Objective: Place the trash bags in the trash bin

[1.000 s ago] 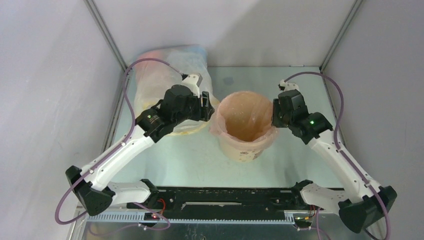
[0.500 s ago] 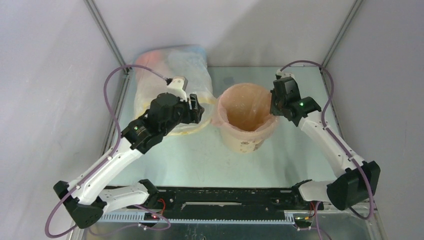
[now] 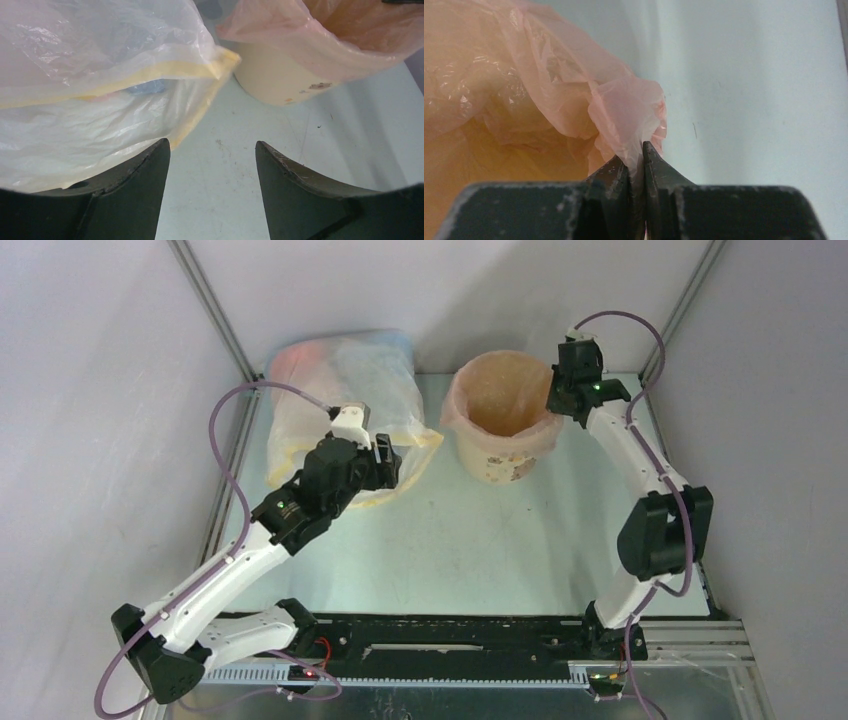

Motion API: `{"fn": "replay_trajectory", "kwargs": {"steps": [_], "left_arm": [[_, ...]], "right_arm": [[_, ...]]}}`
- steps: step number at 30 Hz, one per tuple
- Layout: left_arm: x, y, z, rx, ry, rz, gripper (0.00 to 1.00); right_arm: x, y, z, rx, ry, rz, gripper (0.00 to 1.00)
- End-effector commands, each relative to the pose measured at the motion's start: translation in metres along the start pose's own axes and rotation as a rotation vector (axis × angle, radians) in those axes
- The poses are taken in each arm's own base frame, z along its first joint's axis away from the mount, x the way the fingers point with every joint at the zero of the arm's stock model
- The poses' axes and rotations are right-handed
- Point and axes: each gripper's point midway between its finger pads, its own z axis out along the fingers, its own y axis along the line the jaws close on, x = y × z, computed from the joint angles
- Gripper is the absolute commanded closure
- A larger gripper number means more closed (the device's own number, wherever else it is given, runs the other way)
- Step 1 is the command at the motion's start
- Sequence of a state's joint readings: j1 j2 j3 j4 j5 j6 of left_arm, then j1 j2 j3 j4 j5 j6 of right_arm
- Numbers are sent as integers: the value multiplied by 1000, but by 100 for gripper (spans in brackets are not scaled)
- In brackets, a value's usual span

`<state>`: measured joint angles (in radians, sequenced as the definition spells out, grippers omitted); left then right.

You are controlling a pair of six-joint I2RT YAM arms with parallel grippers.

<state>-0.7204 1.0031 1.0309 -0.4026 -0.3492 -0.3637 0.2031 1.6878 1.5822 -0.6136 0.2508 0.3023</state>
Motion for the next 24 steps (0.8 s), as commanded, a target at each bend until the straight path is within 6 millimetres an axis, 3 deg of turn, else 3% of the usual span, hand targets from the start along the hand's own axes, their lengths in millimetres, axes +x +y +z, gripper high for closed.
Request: {"fn": "replay_trajectory", "kwargs": {"steps": [1,5,11,15,19,24], "left_arm": [[-19,2,1,-5,-86,-7,29],[-17,6,-2,-6,-98,-11,29],[-17,15,-16,-19,-132,-33,29],[-15,22,-27,-22,-160,-58,27],[-6,24,-32,-6,-154,-62,25],[6,26,-35,11,-144,-74,22]], "right_arm": [[-52,19,0,-82,-115,46,83],[-57,19,-9,-120,-118,61,64],[-77,1,-50,-116,-195,60,34],[-86,-18,-84,-67,-265,62,2],[-79,-27,-117,-84,-345,64,1],[-43,-37,-146,-153,-465,89,0]]}}
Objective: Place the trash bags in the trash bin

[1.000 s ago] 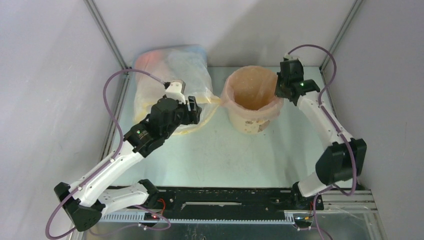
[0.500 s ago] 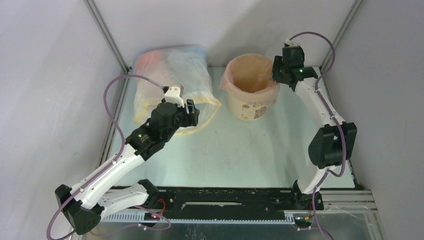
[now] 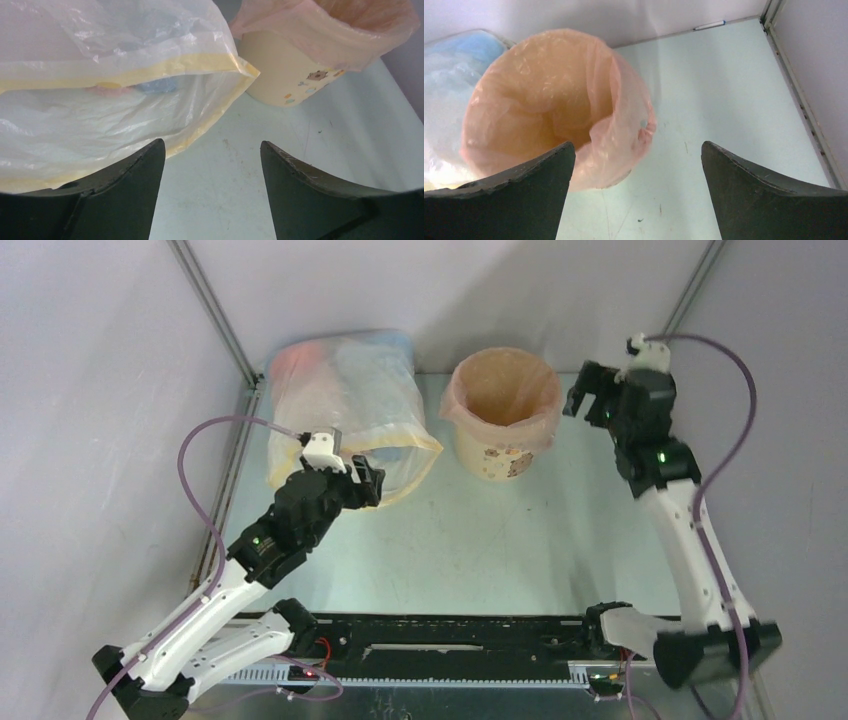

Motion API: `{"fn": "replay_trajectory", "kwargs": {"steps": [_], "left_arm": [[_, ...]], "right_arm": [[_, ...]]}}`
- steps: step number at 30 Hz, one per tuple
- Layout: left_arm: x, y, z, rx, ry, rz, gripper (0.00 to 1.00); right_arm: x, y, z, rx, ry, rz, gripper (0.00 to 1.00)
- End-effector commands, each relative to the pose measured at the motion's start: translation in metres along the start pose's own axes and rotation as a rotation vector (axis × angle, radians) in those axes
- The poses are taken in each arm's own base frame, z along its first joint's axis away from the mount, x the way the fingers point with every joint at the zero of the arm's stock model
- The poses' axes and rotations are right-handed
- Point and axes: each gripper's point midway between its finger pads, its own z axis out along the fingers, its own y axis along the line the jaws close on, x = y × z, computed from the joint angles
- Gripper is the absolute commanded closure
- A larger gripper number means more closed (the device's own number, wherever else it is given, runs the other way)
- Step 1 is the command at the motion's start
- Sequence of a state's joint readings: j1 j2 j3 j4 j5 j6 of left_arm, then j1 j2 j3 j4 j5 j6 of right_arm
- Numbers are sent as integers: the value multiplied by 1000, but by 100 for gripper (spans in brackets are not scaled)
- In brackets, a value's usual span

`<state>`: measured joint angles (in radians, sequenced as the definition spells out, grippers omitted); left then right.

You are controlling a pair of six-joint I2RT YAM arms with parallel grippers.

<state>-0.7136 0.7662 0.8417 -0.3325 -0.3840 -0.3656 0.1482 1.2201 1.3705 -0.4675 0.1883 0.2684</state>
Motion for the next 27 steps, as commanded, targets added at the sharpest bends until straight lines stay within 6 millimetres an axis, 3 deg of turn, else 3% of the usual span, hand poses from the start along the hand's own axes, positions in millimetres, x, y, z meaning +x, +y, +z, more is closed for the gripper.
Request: {"fn": "replay_trajectory", "kwargs": {"steps": [1,4,12,16,21,27], "left_arm": [[0,2,-3,10,-26,-31,19],[7,9,-4,-19,-29,-43,1],[27,55,0,-186,-140,9,0],[36,70,4,-213,-208,-18,0],[49,84,11,-241,-239,-6,0],[54,116,13,-371,-289,37,0]], "right_arm": [[13,-7,-24,-41,-110,12,0],[46,-17,-34,-43,-101,11,0],[136,-64,-30,82,-121,18,0],[142,-80,-29,135,-229,51,0],[167,-58,-21,-41,-247,-76,0],[186,-55,-13,-91,-259,-199,0]]}}
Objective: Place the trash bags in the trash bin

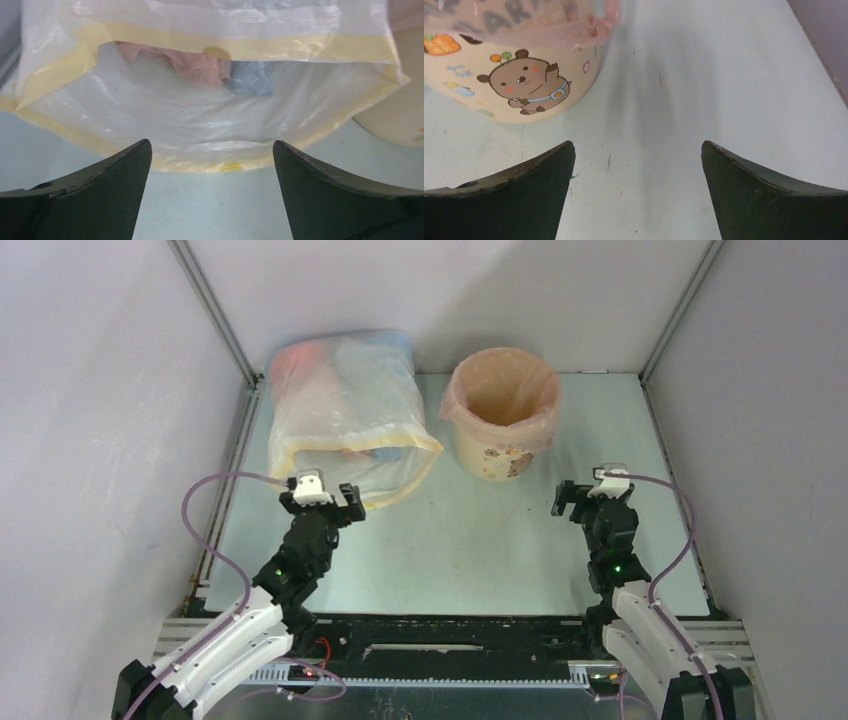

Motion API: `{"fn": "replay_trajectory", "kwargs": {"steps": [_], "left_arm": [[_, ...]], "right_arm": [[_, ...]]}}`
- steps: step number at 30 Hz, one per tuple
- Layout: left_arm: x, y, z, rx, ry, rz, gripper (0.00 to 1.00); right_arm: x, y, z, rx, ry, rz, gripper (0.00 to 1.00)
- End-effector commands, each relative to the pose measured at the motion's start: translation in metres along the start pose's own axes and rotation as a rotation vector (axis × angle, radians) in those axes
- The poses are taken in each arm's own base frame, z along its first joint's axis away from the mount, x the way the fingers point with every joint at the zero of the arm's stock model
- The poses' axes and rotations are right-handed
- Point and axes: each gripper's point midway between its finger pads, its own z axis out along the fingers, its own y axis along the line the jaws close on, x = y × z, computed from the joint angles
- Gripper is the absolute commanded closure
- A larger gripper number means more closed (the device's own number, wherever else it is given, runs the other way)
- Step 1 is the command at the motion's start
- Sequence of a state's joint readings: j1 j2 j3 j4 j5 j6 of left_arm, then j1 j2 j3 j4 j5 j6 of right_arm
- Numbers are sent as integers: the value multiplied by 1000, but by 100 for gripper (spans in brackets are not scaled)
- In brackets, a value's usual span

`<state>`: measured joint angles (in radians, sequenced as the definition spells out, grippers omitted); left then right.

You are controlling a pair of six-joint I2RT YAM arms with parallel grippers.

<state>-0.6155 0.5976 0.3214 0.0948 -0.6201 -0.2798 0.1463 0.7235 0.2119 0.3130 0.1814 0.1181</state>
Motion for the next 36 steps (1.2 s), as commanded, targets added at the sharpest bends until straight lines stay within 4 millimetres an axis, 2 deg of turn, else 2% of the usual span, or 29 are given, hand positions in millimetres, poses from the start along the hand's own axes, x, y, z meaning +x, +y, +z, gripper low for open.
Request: {"fn": "replay_trajectory", "kwargs": {"steps": [1,9,14,17,23,29,33,36], "left_arm": [[-26,19,8,-82,-142,1,0],[-36,58,18,-206,-196,60,0],[-32,75,25,-243,-208,62,0],[-30,84,27,-271,-198,92,0],[-15,100,33,-290,-201,107,0],[-5,105,42,-271,-181,77,0],[-7,107,44,-270,-194,116,0],[-5,104,50,-254,-190,142,4]], "right_arm": [[-31,8,8,-49,-149,-68,0],[-20,0,24,-53,-137,-66,1],[-16,-1,35,-76,-144,-49,1],[-6,2,46,-96,-102,-82,1],[-3,2,54,-96,-103,-92,1],[10,-1,60,-85,-109,-115,2],[12,-10,67,-48,-81,-96,1],[11,-19,71,5,-69,-53,0]]}}
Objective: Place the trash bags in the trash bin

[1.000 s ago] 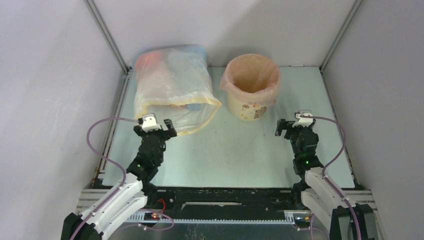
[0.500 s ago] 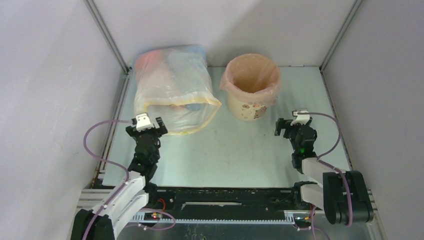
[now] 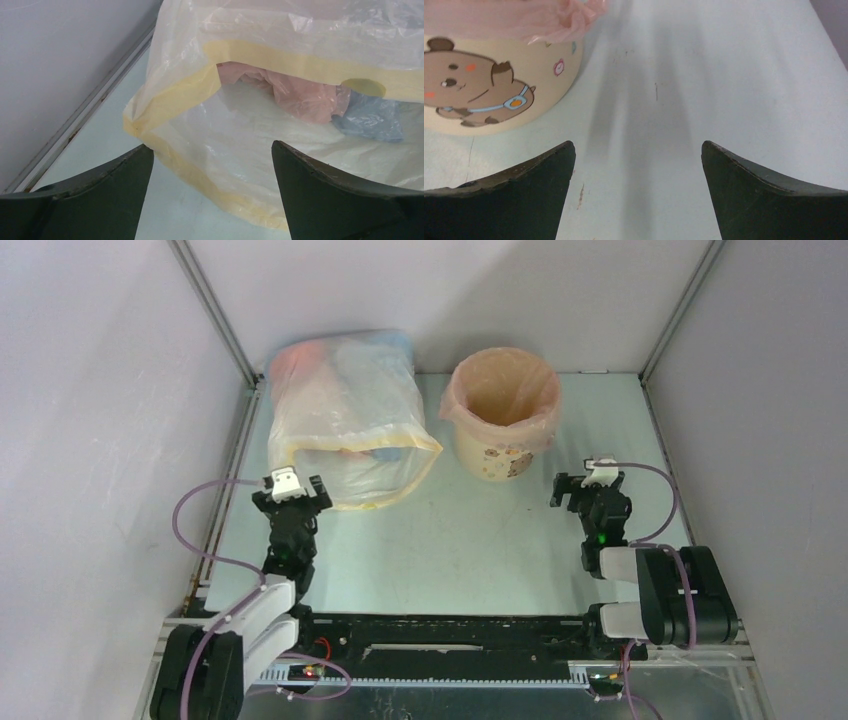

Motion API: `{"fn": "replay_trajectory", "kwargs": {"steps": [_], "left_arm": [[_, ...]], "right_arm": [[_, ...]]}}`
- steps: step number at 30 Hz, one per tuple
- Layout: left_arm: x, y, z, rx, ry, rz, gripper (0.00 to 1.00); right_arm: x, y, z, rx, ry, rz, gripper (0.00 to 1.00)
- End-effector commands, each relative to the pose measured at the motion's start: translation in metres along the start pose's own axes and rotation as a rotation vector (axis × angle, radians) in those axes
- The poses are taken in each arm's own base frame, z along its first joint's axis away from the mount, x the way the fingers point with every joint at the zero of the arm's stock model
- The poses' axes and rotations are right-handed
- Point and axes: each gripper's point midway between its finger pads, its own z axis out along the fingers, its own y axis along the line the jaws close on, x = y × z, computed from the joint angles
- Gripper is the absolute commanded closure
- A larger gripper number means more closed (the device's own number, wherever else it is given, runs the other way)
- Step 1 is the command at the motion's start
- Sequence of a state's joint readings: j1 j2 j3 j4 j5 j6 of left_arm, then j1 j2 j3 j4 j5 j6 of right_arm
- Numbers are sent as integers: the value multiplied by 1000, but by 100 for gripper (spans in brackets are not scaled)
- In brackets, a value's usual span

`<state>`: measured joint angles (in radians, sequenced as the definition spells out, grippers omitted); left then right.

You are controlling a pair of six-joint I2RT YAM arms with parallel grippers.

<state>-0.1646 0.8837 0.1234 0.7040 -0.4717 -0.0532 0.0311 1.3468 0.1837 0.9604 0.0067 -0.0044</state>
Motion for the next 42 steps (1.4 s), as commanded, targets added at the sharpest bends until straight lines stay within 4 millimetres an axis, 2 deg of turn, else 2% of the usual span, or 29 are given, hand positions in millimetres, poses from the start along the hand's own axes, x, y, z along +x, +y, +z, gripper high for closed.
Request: {"fn": "replay_trajectory", "kwargs": {"steps": [1,6,8,11,13,19,26,42], "left_arm": [[-14,-6,8,32,-59,21,5],[-21,-1,12,27,-115,29,3],[-19,1,19,13,-96,54,3],[-11,-6,25,57,-91,111,4],[-15,-3,26,41,-132,83,1],[1,-2,44,89,-47,61,1],[-1,5,46,39,-50,34,0],[0,4,47,42,-44,35,0]], "right_arm": [[-29,-15,12,76,-73,48,0],[-30,-15,12,75,-79,45,0],[-30,-15,12,73,-80,46,0],[-30,-15,12,73,-80,47,0],[-30,-15,12,67,-80,49,0],[-30,-11,13,47,-73,53,0],[-30,-10,14,41,-72,54,0],[-30,-9,14,38,-71,56,0]]}}
